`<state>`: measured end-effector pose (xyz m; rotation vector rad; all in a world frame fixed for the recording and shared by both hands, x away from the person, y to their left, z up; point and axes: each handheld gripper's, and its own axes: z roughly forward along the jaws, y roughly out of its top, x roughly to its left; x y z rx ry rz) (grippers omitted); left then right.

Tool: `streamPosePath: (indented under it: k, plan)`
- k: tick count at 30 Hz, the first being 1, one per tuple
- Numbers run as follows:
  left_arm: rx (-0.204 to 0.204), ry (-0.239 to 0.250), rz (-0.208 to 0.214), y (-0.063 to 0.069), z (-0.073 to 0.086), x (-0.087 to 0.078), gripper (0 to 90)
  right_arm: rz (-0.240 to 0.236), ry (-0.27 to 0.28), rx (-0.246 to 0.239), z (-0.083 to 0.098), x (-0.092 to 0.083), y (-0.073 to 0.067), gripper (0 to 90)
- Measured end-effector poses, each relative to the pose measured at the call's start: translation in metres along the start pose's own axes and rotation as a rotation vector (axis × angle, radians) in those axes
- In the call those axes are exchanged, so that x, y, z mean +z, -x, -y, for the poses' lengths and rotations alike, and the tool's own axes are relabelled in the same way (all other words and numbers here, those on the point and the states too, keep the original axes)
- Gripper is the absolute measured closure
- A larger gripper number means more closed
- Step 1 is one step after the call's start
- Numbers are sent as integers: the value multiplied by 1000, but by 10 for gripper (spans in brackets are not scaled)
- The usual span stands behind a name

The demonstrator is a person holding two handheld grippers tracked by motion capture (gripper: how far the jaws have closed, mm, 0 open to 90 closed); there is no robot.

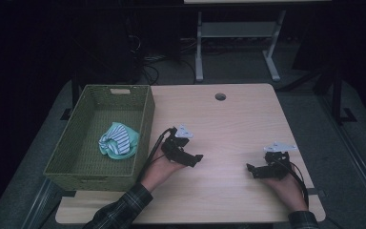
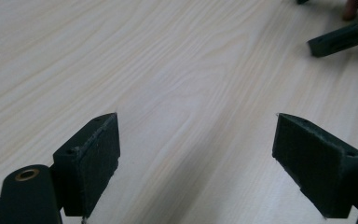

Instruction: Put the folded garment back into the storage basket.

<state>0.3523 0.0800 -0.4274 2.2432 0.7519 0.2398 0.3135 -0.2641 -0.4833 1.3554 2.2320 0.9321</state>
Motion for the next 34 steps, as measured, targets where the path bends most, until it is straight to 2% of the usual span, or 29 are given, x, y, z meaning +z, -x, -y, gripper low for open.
streamPosePath:
  k: [4,9,19,21,25,34]
  plan:
    - [-4,-11,-10,-1,8,7,143,0,0,1,0,0,0,3]
    - [9,-43,-17,0,17,20,143,-1,0,0,0,0,0,3]
    - [29,-81,-20,4,25,33,142,-4,0,-4,0,0,0,3]
    - [45,-74,-33,6,27,35,136,-4,0,-5,0,0,0,3]
    - [46,-67,-31,7,28,35,135,-4,0,-5,0,0,0,3]
    - [50,-2,-27,6,35,36,125,-4,0,-5,0,0,0,3]
